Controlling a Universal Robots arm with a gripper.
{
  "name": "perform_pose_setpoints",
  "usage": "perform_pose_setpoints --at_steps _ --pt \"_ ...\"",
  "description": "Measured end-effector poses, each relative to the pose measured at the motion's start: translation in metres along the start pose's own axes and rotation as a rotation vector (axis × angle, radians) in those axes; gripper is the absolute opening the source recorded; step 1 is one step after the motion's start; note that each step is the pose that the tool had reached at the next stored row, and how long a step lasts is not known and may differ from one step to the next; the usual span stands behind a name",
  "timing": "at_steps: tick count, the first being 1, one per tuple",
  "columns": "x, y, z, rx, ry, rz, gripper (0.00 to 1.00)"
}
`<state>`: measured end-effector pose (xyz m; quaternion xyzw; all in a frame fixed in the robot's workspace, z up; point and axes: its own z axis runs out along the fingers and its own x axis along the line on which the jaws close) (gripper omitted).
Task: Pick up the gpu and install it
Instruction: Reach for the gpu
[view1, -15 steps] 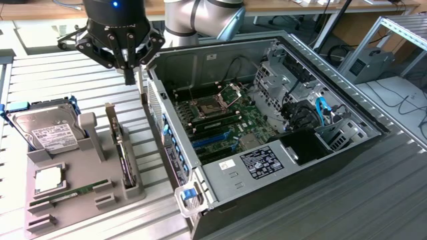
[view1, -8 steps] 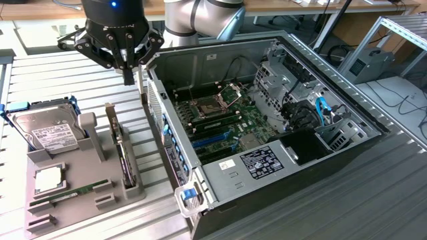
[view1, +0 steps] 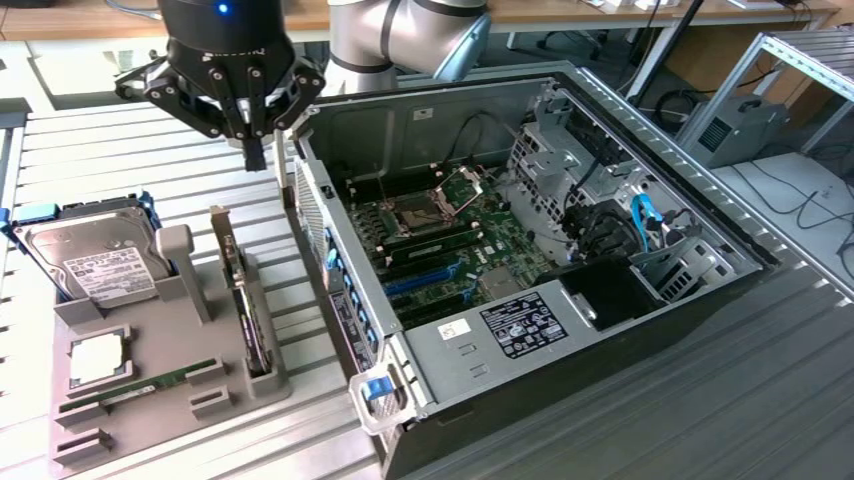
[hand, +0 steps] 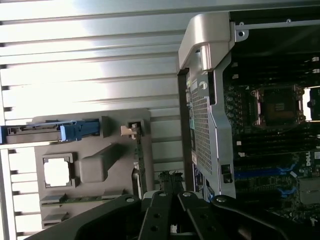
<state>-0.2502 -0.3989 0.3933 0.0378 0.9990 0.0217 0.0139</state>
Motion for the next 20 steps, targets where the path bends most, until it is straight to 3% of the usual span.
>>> perform_pose_setpoints --at_steps 20 --pt "0.0064 -0.0005 -0.0002 0.0 0.0 0.0 0.11"
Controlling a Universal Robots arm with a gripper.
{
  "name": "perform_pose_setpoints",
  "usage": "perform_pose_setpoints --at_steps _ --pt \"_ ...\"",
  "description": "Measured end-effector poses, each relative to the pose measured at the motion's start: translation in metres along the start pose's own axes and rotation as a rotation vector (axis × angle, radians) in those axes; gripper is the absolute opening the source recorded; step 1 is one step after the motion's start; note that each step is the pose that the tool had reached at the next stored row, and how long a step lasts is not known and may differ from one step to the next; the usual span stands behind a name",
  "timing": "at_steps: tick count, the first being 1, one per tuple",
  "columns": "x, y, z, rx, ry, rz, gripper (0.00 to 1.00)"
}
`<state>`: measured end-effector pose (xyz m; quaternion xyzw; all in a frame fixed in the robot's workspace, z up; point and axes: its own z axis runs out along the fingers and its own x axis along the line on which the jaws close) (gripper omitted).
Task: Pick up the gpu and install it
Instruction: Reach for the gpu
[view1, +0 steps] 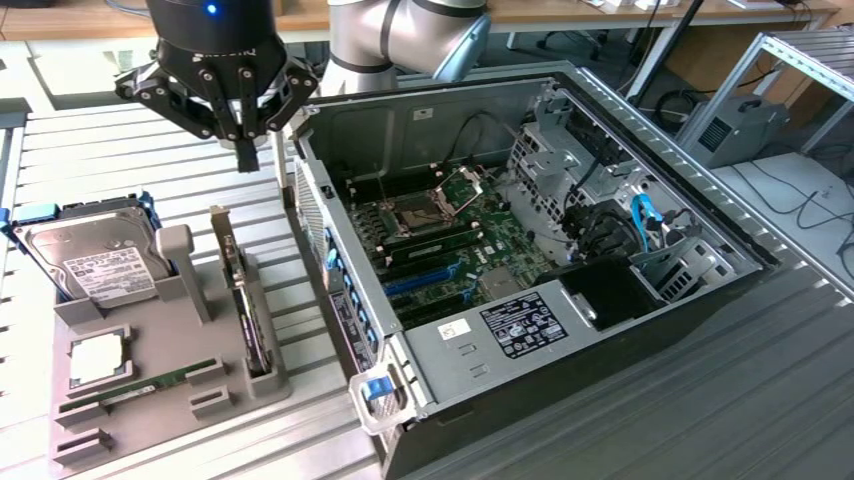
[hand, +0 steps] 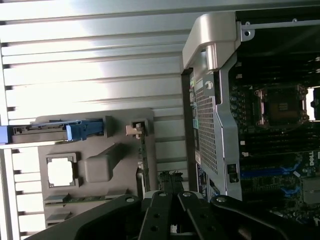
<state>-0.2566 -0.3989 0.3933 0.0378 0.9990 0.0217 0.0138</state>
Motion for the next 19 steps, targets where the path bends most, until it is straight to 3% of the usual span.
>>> perform_pose_setpoints --at_steps 19 --pt "0.0057 -0.0004 -0.0002 0.0 0.0 0.0 0.11"
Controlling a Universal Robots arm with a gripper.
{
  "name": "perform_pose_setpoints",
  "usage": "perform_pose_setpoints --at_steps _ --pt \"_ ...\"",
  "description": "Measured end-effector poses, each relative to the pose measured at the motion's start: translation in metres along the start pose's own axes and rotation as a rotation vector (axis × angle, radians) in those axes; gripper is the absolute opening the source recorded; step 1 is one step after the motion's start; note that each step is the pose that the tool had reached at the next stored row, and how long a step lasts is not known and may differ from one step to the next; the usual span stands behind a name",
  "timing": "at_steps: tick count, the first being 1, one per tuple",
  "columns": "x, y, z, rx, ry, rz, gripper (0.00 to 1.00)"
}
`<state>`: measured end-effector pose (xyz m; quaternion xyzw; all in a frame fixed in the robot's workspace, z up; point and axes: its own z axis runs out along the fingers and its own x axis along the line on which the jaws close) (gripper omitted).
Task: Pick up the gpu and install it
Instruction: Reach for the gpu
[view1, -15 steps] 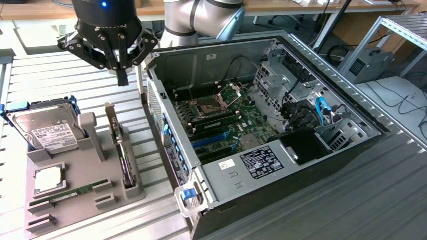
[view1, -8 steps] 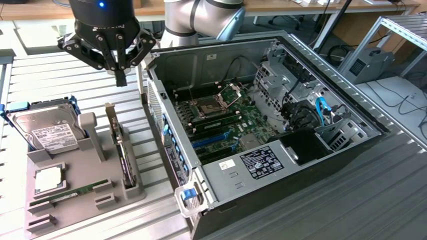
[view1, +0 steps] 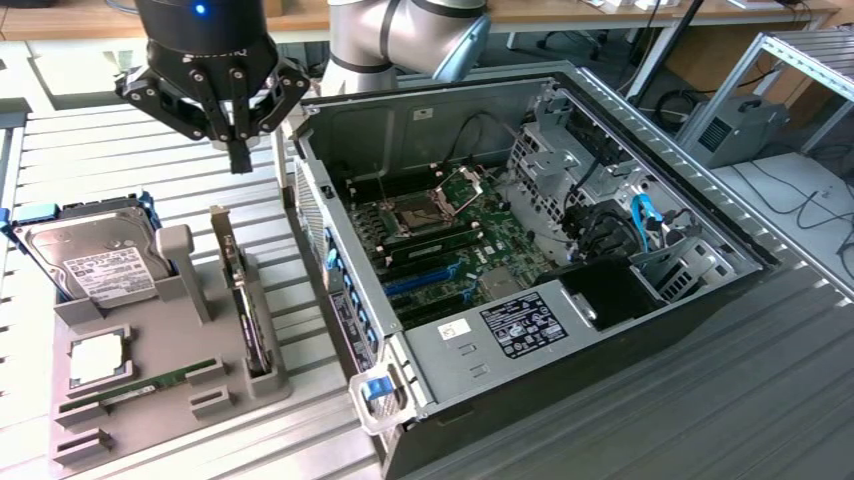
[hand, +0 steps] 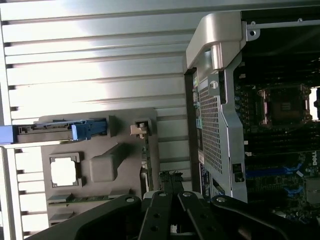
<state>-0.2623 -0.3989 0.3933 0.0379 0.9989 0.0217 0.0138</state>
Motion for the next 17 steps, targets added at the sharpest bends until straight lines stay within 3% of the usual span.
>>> perform_pose_setpoints --at_steps 17 --pt "0.012 -0.0009 -0.0004 0.0 -0.0001 0.0 0.11"
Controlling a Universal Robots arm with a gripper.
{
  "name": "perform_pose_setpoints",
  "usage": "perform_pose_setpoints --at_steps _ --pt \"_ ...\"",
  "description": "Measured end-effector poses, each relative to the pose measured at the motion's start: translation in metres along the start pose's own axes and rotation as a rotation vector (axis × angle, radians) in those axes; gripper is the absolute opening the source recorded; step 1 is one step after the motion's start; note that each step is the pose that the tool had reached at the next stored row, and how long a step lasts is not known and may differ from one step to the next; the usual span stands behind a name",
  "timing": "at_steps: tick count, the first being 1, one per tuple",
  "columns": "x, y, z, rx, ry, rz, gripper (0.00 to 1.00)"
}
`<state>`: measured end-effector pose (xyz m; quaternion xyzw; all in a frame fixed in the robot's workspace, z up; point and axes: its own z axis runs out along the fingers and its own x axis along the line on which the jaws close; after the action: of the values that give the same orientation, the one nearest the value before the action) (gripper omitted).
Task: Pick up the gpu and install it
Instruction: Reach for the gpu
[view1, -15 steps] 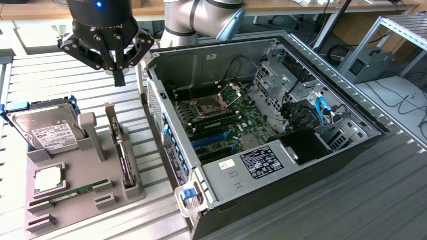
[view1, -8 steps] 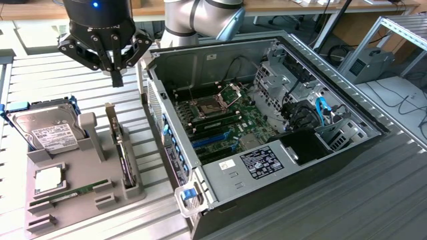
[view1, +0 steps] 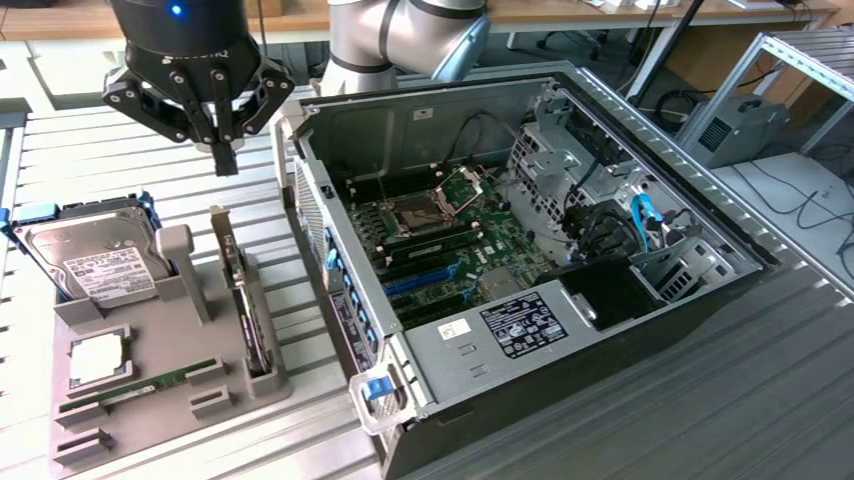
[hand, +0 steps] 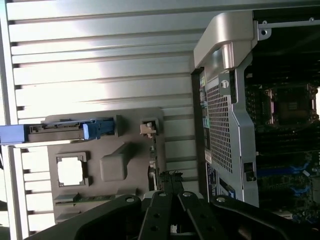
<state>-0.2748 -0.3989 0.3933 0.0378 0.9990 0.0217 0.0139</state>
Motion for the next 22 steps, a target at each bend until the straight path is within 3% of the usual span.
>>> perform_pose_setpoints --at_steps 22 --pt "0.0005 -0.0065 -0.0003 0.0001 0.0 0.0 0.11"
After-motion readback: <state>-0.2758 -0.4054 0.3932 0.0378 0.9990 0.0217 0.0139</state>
